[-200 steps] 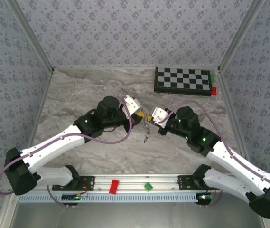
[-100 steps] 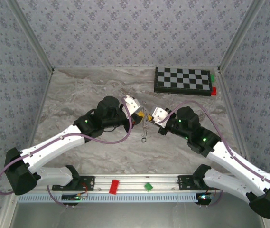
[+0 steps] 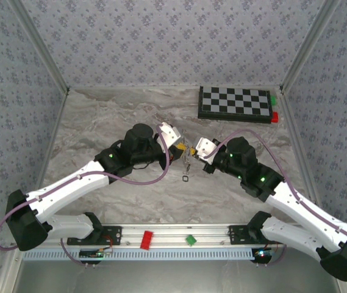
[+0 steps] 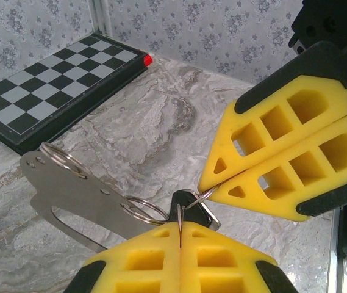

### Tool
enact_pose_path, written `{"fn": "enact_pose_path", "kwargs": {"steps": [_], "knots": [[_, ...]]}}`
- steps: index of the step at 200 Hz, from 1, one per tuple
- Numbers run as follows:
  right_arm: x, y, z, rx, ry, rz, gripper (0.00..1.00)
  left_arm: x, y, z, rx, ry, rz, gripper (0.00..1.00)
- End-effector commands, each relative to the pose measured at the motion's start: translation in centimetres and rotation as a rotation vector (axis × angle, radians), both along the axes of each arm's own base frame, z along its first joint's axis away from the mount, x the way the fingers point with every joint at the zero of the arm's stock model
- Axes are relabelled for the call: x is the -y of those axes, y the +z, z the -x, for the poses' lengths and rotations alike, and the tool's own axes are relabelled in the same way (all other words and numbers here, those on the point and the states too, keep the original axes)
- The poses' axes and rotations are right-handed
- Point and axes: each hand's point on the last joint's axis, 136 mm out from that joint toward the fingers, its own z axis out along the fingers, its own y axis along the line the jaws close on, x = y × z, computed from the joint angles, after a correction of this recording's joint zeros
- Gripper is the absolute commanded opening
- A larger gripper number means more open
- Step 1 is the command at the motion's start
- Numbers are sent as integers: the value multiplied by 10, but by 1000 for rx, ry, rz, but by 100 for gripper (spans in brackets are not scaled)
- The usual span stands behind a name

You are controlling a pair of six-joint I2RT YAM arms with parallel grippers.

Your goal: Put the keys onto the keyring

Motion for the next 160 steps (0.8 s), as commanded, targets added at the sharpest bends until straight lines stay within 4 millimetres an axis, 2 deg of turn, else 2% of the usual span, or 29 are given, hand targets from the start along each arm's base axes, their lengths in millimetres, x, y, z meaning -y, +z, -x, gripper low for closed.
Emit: {"fn": "enact_pose_path", "kwargs": {"steps": [1, 80, 160], "knots": [[2, 8, -3, 29, -20, -9, 0, 6, 14, 5, 34, -39, 32, 0], [4, 9, -4, 36, -29, -12, 0, 5, 12, 0, 34, -15, 23, 0], [-4, 5, 3, 15, 26, -4, 0, 5, 14, 0, 37, -12, 26, 0]]}}
